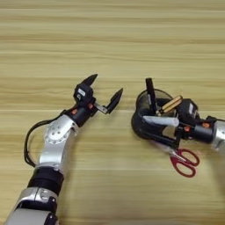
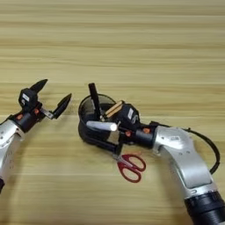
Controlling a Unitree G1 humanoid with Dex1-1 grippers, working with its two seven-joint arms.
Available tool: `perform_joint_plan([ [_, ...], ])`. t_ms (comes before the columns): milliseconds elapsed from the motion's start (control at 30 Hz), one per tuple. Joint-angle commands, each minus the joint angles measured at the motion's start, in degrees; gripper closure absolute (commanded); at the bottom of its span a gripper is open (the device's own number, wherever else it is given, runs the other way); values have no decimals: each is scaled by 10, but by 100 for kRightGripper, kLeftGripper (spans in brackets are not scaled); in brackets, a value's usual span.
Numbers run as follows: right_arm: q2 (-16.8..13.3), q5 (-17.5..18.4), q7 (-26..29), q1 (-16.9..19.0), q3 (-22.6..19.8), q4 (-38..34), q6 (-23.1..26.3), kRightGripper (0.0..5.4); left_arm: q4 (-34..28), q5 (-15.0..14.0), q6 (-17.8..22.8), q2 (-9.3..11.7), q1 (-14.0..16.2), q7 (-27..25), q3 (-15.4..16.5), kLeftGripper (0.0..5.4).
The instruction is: Move the objects on the table
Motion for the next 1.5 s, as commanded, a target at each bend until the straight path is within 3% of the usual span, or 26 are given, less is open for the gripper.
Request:
perform_joint_plan([
  [33,-23,8,-9,-17,-48,25,-6,75,6,7,-7,3,-8,2,3,0],
  [267,-43,-15,-25,-36,-98,142,-38,75,9,7,-8,3,-10,0,4,0],
  [433,-44,-38,-29,-59,-107,240,-78,75,9,8,-8,4,-12,0,5,0],
  [633,-37,-61,-33,-74,-98,297,-112,75,11,7,-8,4,-14,0,5,0],
  [1000,-24,-88,-35,-71,-78,325,-140,75,9,7,-9,4,-12,0,5,0],
  [1200,-22,-86,-34,-71,-79,321,-140,1,10,7,-9,3,-11,0,5,0],
  [1500,-25,-85,-34,-70,-83,325,-142,1,9,7,-8,3,-11,0,4,0],
])
